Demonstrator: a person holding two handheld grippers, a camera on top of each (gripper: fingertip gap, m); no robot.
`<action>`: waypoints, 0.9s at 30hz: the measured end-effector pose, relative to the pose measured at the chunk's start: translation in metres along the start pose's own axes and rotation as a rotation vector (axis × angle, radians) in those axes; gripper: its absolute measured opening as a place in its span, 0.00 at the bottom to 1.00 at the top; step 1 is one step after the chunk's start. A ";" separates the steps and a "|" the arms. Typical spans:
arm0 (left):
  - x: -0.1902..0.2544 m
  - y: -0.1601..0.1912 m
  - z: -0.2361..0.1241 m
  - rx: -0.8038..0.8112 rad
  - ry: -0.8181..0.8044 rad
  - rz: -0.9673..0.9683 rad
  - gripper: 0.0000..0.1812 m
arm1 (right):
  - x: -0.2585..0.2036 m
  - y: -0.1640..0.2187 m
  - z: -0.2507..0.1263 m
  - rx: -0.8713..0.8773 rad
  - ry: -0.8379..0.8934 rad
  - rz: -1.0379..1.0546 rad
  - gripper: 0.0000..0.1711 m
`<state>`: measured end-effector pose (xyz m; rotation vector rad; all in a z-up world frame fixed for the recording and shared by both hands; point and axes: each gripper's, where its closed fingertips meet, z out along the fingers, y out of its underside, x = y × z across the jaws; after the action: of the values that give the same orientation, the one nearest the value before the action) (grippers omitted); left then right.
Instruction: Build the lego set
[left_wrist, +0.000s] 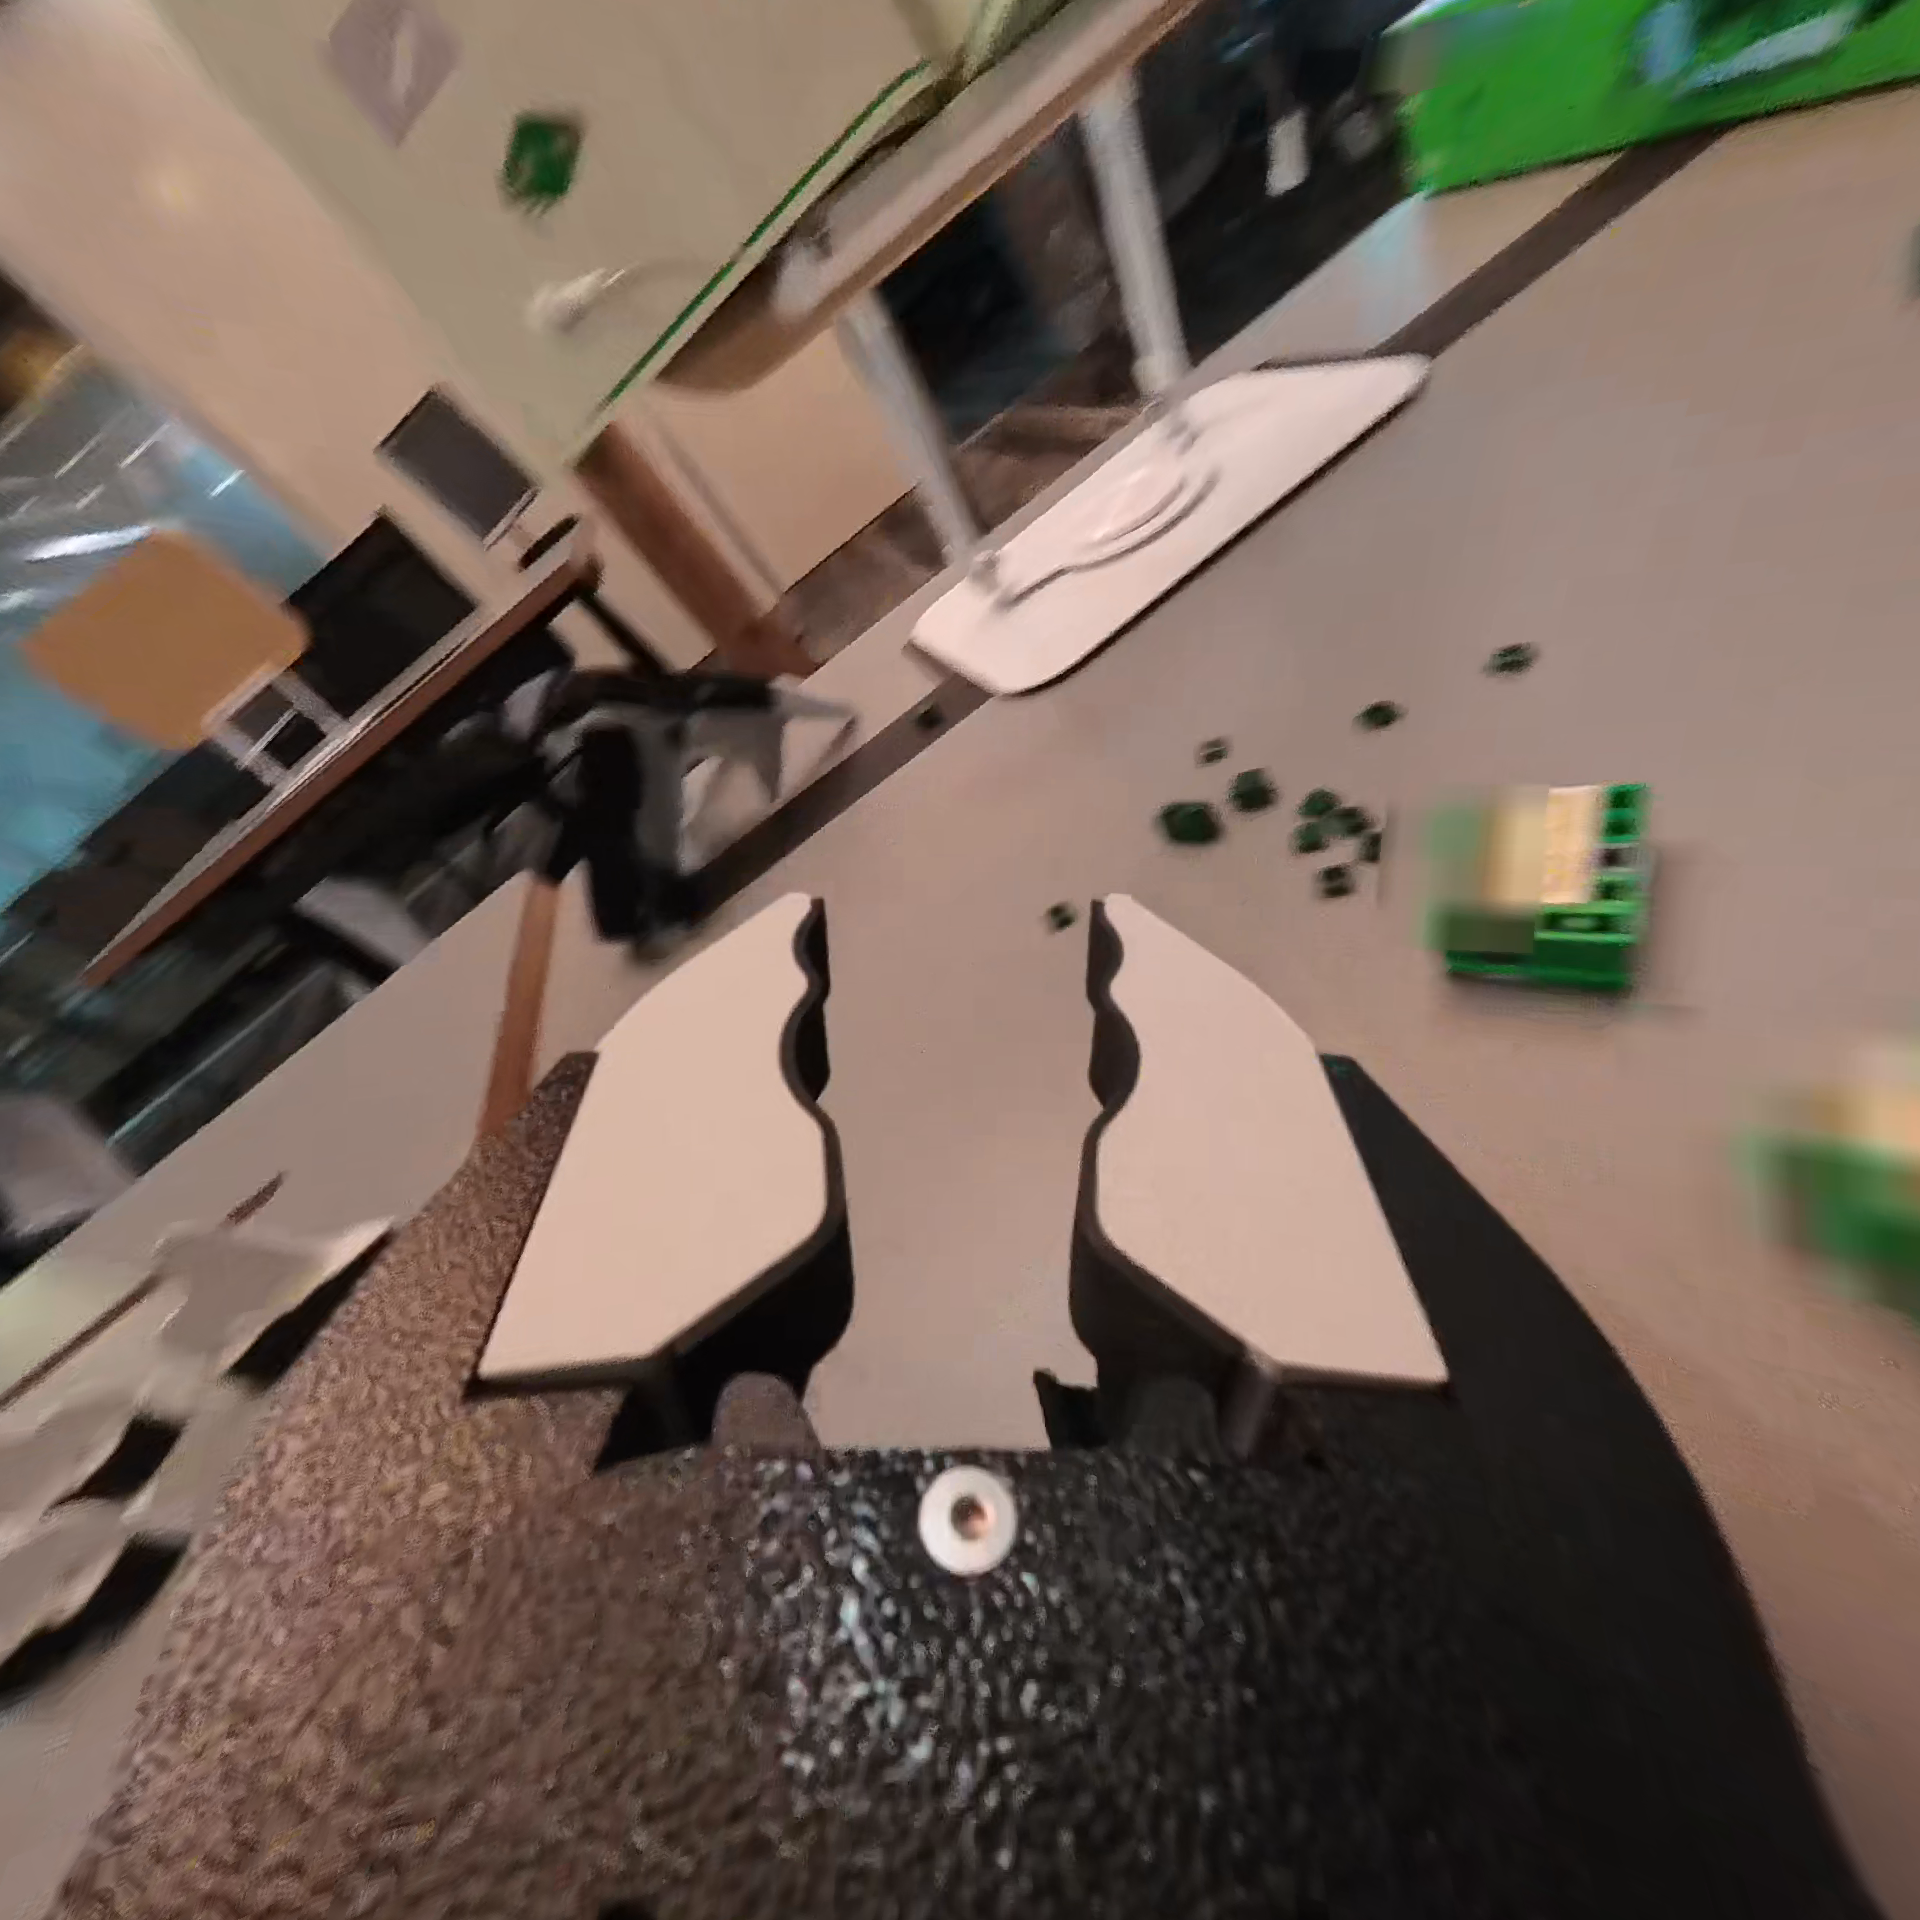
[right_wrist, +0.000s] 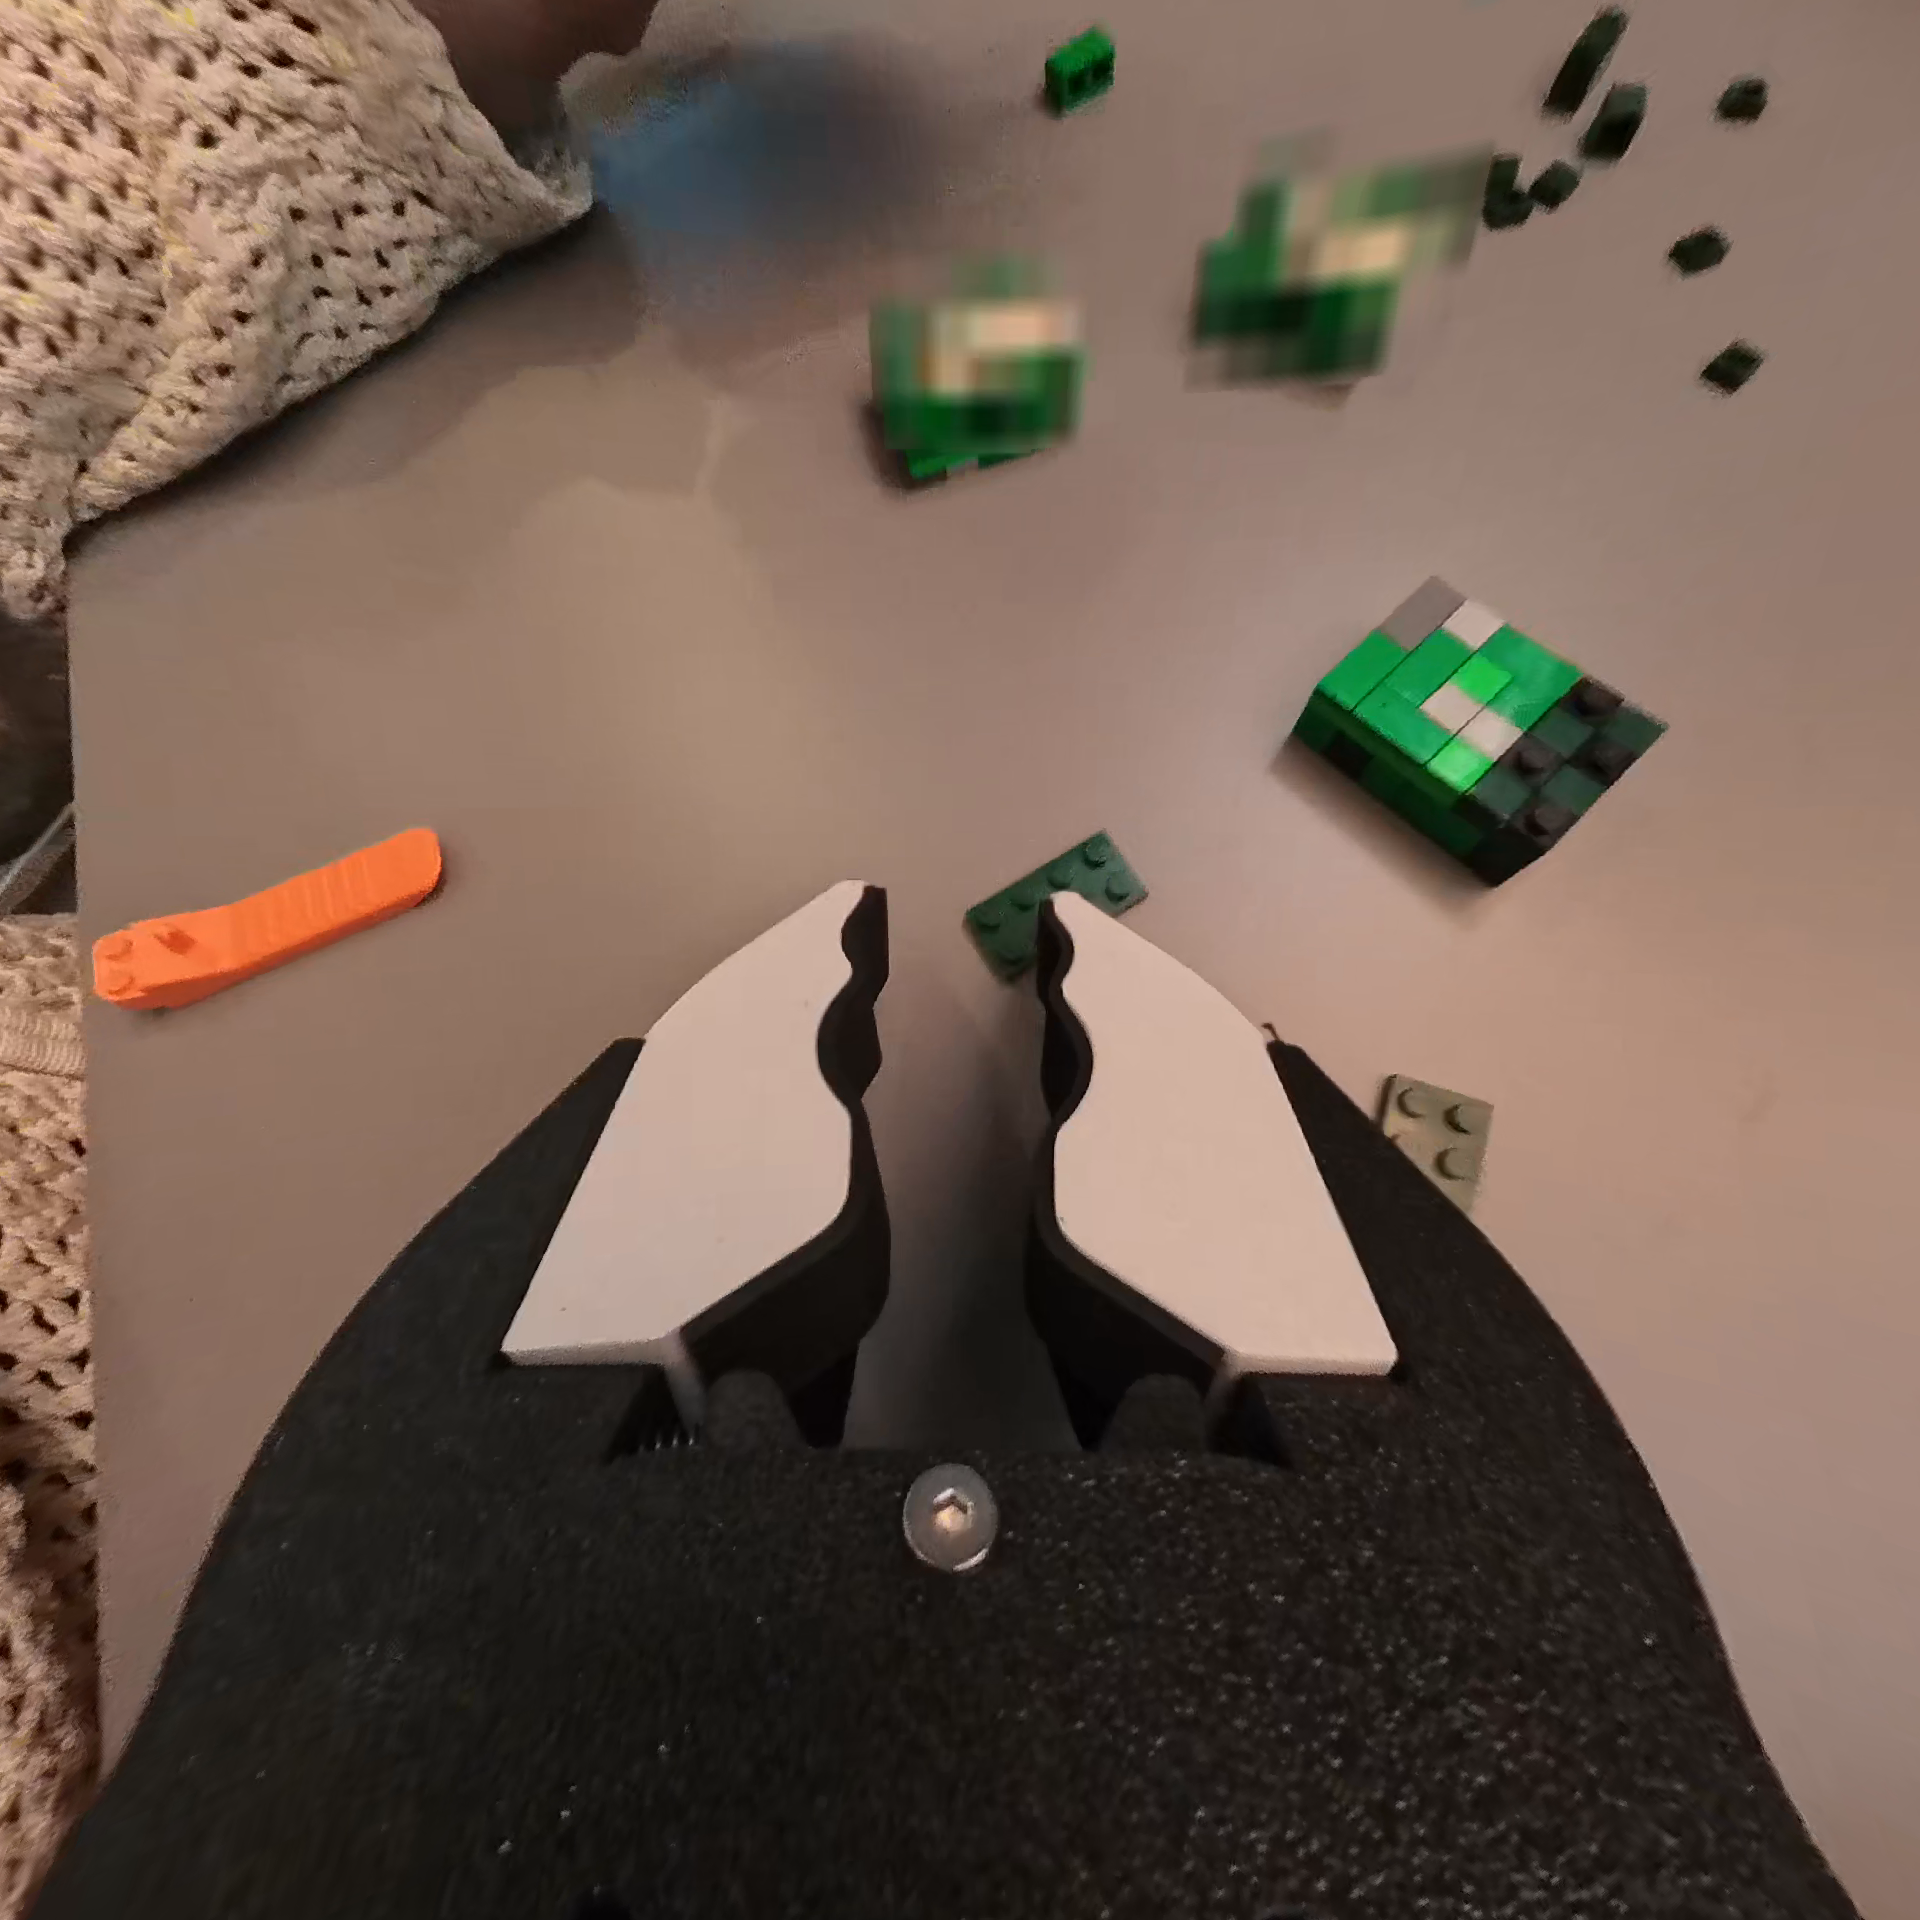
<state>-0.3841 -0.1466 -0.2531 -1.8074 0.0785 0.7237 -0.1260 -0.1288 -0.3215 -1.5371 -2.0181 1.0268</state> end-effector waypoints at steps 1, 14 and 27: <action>-0.017 0.007 -0.002 -0.026 -0.064 -0.027 0.24 | 0.003 -0.005 -0.003 0.022 0.015 -0.018 0.16; -0.118 0.108 -0.052 -0.274 -0.185 -0.472 0.21 | 0.033 -0.060 -0.036 0.549 0.295 -0.280 0.15; -0.092 0.148 -0.047 -0.519 -0.079 -0.467 0.14 | 0.028 -0.060 -0.038 0.567 0.258 -0.285 0.11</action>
<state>-0.4970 -0.2692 -0.3223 -2.1692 -0.6158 0.5003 -0.1474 -0.0977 -0.2547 -0.9932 -1.5330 1.0935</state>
